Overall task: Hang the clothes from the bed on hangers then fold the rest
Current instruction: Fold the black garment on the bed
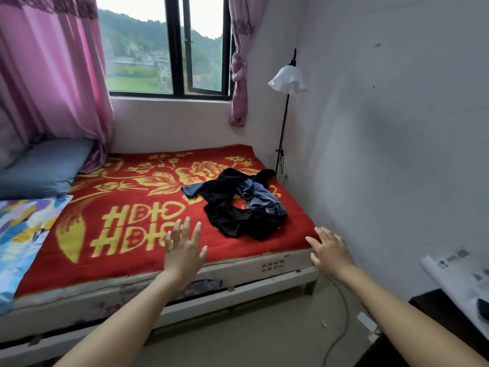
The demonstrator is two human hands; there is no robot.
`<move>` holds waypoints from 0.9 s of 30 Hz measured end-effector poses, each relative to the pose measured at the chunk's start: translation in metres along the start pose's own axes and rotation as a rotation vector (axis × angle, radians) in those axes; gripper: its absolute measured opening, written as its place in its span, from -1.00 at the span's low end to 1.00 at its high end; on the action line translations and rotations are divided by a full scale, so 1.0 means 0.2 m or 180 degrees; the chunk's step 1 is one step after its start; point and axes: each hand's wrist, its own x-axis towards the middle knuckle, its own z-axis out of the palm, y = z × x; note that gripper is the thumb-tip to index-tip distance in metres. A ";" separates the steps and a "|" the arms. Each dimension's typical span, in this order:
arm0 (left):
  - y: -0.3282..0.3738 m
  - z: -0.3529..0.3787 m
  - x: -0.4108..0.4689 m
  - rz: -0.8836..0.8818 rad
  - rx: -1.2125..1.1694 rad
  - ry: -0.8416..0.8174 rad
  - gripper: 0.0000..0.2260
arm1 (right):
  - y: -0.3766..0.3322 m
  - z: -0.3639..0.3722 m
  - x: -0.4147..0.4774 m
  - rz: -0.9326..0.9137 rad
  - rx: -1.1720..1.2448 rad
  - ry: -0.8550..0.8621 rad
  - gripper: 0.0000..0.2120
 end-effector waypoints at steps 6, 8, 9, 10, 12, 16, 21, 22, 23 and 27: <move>0.08 0.19 0.35 -0.0077 -0.0017 -0.0306 -0.41 | 0.03 0.16 0.43 -0.0129 0.0174 -0.0289 -0.51; 0.06 0.31 0.45 -0.0205 -0.0167 -0.0377 -0.40 | 0.02 0.26 0.57 -0.0167 0.0237 -0.0400 -0.51; 0.05 0.35 0.47 -0.0271 -0.0233 -0.0414 -0.40 | 0.00 0.28 0.61 -0.0182 0.0255 -0.0458 -0.51; 0.02 0.41 0.52 -0.0321 -0.0279 -0.0487 -0.39 | -0.01 0.32 0.69 -0.0217 0.0276 -0.0518 -0.51; -0.02 0.51 0.60 -0.0406 -0.0320 -0.0599 -0.39 | -0.03 0.38 0.81 -0.0250 0.0278 -0.0579 -0.51; -0.15 0.73 0.92 -0.0591 -0.0419 -0.0778 -0.40 | -0.10 0.50 1.15 -0.0153 0.0312 -0.0754 -0.51; -0.25 0.94 1.35 -0.0648 -0.0522 -0.1074 -0.40 | -0.15 0.57 1.51 0.0038 0.0288 -0.1090 -0.51; -0.26 0.97 1.41 -0.0624 -0.0515 -0.1124 -0.40 | -0.16 0.59 1.56 0.0080 0.0273 -0.1130 -0.52; -0.27 1.01 1.50 -0.0597 -0.0517 -0.1181 -0.40 | -0.16 0.60 1.64 0.0138 0.0288 -0.1141 -0.52; -0.27 1.11 1.71 -0.0494 -0.0539 -0.1349 -0.39 | -0.19 0.65 1.79 0.0193 0.0387 -0.1279 -0.51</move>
